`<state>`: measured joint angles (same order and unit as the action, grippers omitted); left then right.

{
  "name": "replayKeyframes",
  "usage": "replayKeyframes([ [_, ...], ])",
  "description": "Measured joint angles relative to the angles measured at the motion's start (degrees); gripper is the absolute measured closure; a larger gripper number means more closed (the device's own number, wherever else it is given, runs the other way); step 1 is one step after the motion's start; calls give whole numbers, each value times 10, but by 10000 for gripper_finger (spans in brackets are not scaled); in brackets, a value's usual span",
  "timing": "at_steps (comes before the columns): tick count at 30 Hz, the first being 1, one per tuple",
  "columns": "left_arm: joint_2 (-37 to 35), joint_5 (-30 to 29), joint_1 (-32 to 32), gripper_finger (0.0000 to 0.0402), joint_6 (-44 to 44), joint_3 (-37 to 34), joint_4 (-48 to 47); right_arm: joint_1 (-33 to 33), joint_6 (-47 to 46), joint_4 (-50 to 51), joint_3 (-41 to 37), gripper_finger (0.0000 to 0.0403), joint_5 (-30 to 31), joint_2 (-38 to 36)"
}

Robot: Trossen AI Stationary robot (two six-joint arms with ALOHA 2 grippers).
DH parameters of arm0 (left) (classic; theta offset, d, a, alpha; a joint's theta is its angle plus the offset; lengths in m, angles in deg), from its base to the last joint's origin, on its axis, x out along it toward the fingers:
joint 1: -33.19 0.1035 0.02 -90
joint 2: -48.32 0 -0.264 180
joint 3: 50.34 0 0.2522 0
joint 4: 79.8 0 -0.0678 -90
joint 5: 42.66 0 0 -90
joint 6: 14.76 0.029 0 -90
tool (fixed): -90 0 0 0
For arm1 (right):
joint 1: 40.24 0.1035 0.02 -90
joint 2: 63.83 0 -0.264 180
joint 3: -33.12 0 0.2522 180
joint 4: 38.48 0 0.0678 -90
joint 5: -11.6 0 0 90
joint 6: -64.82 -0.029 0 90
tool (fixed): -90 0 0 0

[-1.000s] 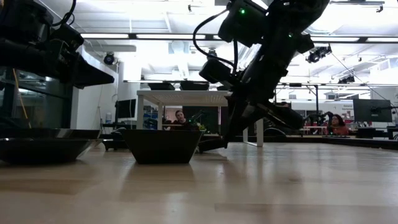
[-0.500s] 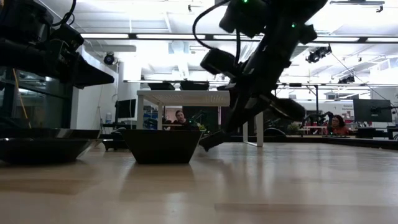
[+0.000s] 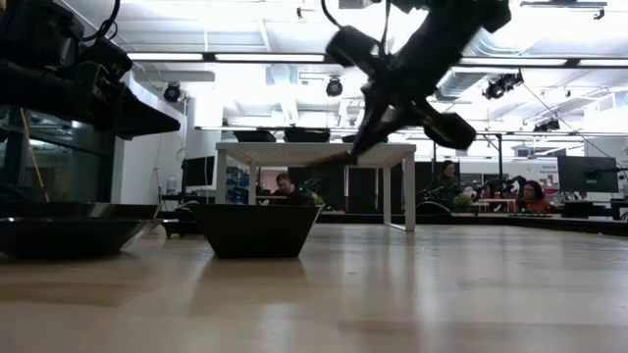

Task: Pick & Place Mini shaped plates
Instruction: Stack the square plate on top of the other square plates on the shelf

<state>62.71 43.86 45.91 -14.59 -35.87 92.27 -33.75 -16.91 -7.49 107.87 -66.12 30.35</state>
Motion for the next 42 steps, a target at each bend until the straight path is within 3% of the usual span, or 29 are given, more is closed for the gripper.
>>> replayKeyframes([
  [9,0,0,0,328,0,0,0,-17,23,23,71,403,29,-1],
  [24,0,0,0,328,0,0,0,-48,50,152,213,403,103,2],
  [42,0,0,0,328,0,0,0,-126,113,149,380,403,64,133],
])
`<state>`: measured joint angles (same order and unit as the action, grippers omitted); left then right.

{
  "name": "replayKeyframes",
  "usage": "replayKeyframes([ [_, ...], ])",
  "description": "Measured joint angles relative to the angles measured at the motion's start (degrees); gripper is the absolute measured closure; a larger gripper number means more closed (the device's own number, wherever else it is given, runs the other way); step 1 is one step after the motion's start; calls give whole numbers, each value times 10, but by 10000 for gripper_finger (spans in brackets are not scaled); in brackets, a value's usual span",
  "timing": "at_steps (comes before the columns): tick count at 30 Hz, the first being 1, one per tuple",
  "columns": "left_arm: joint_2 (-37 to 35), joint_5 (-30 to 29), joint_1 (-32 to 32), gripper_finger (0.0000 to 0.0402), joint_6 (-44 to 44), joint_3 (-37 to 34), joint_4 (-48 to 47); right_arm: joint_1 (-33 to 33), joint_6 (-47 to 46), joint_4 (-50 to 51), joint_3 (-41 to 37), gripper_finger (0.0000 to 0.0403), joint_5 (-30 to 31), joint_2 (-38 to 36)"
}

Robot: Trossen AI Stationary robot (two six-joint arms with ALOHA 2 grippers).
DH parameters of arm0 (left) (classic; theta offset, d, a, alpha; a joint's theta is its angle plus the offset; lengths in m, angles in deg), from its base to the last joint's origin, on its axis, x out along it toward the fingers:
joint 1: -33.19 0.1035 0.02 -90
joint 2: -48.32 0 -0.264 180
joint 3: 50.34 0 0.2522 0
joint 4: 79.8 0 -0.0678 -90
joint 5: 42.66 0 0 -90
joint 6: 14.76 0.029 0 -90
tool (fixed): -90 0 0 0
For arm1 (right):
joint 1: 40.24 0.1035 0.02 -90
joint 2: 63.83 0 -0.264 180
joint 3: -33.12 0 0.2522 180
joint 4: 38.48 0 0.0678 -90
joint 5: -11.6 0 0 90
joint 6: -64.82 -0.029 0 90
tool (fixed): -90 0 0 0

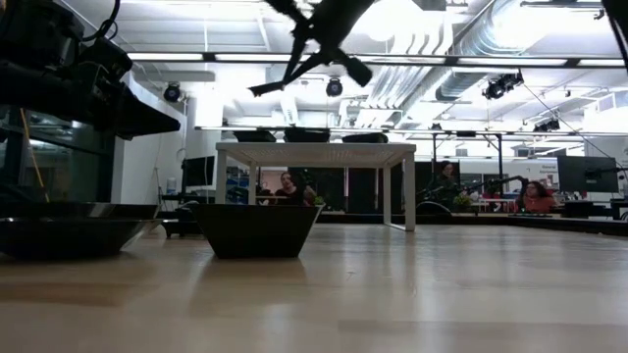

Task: Pick & Place Mini shaped plates
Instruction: Stack the square plate on top of the other square plates on the shelf

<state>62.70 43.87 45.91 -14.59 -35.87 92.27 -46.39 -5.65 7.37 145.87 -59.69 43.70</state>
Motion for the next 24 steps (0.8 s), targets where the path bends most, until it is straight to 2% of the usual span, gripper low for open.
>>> replayKeyframes([
  [7,0,0,0,328,0,0,0,-22,3,-4,49,403,-9,49],
  [17,0,0,0,328,0,0,0,-44,-11,-64,50,403,-22,87],
  [24,0,0,0,328,0,0,0,-55,-13,-56,43,403,-27,88],
])
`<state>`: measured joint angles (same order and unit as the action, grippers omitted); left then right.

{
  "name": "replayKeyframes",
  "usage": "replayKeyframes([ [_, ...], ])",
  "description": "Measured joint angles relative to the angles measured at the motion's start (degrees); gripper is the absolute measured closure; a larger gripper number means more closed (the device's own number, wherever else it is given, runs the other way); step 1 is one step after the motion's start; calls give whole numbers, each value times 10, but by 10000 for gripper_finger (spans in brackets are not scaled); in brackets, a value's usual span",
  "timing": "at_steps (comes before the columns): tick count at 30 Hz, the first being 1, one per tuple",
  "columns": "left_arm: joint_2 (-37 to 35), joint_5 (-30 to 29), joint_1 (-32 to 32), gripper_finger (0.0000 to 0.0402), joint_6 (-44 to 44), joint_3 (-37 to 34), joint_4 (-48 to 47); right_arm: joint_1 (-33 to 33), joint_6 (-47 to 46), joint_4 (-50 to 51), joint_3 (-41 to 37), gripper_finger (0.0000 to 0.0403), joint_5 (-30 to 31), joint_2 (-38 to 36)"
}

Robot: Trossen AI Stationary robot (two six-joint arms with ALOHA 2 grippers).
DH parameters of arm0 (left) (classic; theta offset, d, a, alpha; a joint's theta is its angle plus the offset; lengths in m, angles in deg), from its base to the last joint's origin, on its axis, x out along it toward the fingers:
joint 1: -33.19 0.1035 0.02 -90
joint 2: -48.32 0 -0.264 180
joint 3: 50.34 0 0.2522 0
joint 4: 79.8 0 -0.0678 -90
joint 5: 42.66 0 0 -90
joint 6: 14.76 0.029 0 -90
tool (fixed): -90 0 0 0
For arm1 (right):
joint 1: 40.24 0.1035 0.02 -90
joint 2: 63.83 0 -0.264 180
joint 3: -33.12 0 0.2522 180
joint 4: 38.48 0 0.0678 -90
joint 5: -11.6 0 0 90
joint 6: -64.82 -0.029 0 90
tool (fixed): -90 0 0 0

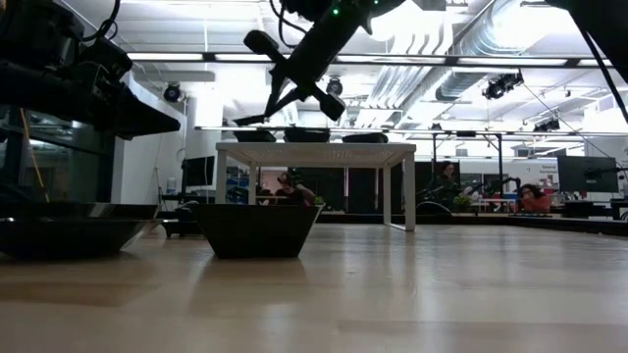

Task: Pick & Place Mini shaped plates
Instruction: Stack the square plate on top of the other square plates on the shelf

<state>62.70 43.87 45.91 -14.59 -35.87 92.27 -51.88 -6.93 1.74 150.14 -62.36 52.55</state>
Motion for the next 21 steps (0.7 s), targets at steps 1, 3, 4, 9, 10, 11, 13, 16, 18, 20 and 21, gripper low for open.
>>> replayKeyframes([
  [1,0,0,0,328,0,0,0,-1,0,3,0,403,-1,0],
  [3,0,0,0,328,0,0,0,-1,0,3,0,403,0,0],
  [4,0,0,0,328,0,0,0,-2,0,3,0,403,0,0],
  [9,0,0,0,328,0,0,0,-4,0,7,0,403,2,0],
  [10,0,0,0,328,0,0,0,-4,0,7,0,403,4,0],
  [11,0,0,0,328,0,0,0,-5,0,7,0,403,5,0],
  [13,0,0,0,328,0,0,0,-6,-1,3,0,403,3,4],
  [16,0,0,0,328,0,0,0,-8,-2,-3,0,403,0,13],
  [18,0,0,0,328,0,0,0,-8,-2,-5,-1,403,1,16],
  [20,0,0,0,328,0,0,0,-8,-2,-10,-1,403,1,15],
  [21,0,0,0,328,0,0,0,-8,-2,-11,0,403,1,15],
])
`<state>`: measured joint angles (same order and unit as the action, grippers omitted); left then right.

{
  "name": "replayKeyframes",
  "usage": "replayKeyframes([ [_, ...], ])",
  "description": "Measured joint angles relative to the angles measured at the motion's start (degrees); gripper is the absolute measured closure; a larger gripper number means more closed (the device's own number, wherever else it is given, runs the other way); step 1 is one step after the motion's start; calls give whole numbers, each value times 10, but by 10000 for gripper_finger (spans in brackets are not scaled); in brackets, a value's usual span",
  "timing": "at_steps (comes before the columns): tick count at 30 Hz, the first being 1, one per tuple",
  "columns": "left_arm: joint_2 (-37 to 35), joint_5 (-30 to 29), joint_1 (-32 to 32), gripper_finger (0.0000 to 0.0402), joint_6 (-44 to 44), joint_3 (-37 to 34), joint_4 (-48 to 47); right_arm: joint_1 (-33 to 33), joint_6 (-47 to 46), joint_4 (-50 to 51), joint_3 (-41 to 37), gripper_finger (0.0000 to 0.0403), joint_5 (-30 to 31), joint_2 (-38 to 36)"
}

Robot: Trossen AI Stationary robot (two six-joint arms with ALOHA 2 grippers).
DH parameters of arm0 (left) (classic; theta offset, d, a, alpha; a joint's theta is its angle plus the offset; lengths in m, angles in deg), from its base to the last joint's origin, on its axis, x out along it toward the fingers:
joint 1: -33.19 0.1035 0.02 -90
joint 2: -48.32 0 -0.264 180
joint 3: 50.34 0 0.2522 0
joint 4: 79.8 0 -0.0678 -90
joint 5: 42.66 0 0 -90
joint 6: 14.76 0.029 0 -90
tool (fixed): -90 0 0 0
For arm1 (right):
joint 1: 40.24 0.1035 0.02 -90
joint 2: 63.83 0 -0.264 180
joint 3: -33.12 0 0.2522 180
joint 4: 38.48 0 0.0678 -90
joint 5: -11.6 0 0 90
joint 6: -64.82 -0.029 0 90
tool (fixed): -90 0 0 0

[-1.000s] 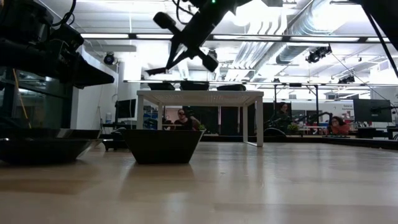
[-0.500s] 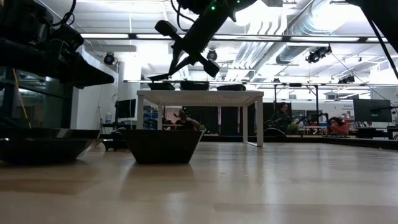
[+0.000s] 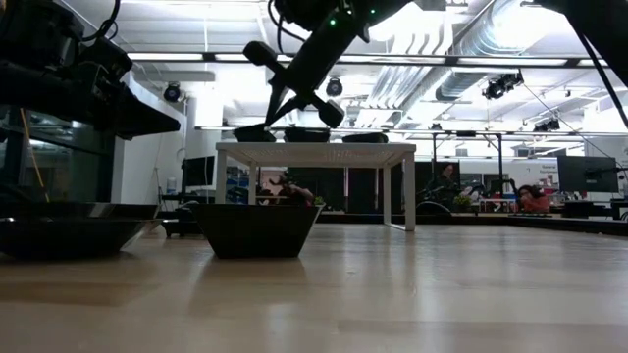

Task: Pick & Place Mini shaped plates
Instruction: Stack the square plate on top of the other square plates on the shelf

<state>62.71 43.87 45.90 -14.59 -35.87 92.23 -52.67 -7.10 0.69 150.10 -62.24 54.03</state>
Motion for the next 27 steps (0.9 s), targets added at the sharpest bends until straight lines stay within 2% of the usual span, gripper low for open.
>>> replayKeyframes([
  [15,0,0,0,328,0,0,0,0,0,6,0,398,-2,0],
  [27,0,0,0,328,0,0,0,0,1,15,0,346,-3,0],
])
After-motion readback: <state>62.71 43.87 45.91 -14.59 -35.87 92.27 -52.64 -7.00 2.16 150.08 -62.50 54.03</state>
